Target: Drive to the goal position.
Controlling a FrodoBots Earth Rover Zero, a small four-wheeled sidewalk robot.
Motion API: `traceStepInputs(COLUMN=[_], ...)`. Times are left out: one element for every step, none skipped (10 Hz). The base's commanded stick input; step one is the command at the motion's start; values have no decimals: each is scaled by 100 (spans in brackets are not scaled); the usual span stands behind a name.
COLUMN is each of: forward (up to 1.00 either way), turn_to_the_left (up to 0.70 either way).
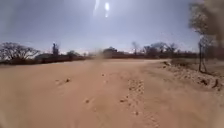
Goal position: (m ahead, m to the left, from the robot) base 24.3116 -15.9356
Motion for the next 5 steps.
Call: traceStepInputs(forward=[100, 100, 100, 100, 100], turn_to_the_left=[0, 0, 0, 0, 0])
